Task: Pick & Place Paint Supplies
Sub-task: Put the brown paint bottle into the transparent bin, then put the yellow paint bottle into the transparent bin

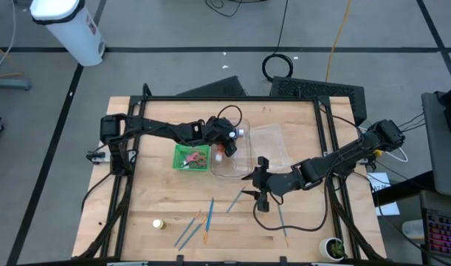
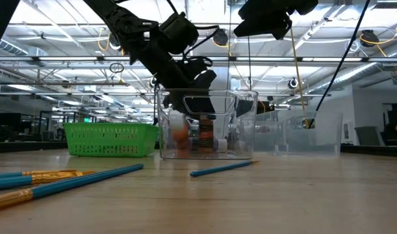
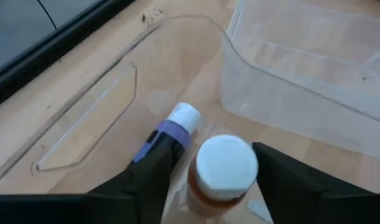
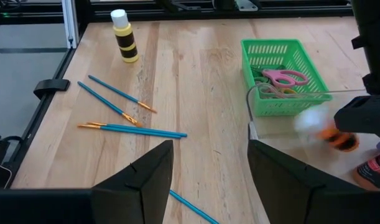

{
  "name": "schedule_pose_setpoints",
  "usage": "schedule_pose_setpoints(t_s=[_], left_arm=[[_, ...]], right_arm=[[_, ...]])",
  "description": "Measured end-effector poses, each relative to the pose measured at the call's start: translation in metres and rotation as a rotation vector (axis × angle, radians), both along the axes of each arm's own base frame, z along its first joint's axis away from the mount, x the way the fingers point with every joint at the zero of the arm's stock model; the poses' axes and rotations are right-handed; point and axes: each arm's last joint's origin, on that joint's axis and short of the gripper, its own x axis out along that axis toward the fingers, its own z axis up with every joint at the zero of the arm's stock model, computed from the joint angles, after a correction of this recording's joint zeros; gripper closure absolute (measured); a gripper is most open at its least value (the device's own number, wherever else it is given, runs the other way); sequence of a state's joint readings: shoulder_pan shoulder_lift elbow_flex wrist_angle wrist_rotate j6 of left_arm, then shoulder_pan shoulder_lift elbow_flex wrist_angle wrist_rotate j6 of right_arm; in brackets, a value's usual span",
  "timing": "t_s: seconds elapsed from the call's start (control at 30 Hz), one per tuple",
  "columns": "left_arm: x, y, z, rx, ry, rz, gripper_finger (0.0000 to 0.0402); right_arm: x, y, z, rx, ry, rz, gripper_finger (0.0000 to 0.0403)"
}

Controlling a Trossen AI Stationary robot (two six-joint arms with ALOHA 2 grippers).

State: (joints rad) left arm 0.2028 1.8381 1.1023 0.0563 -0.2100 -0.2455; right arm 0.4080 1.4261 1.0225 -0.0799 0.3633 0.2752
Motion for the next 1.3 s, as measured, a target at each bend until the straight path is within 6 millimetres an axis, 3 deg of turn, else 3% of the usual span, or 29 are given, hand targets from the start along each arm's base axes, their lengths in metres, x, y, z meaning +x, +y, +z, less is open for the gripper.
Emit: schedule_pose_setpoints(t_s=[0.3,0.47,0.63,0.8,0.97,1.13,1.3], left_arm=[[-0.004,-0.001,0.008,-0.006,-0.002,-0.014,0.0137],[-0.021,-0.007,0.049,-0.019,-0.056,-0.079,0.0141],[-0.058,-0.021,0.103,-0.007,-0.107,-0.101,0.0143],[-0.100,-0.060,0.142,-0.014,-0.113,-0.210,0.0140],[-0.145,-0.116,0.167,-0.075,-0.129,-0.409,0.0146],[-0.180,-0.179,0.171,-0.191,-0.093,-0.641,0.0147],[-0.212,-0.229,0.148,-0.261,0.123,-0.784,0.0147]], right_arm=[[0.000,0.000,0.000,0.001,0.000,0.000,0.0202],[0.000,0.000,0.000,0.000,0.001,0.001,0.0204],[0.000,0.000,0.000,0.000,0.000,0.000,0.0202],[0.000,0.000,0.000,0.003,0.002,-0.001,0.0206],[0.000,0.000,0.000,0.005,0.001,-0.002,0.0203],[0.000,0.000,0.000,0.011,0.000,-0.005,0.0204],[0.000,0.000,0.000,0.015,0.000,-0.008,0.0202]])
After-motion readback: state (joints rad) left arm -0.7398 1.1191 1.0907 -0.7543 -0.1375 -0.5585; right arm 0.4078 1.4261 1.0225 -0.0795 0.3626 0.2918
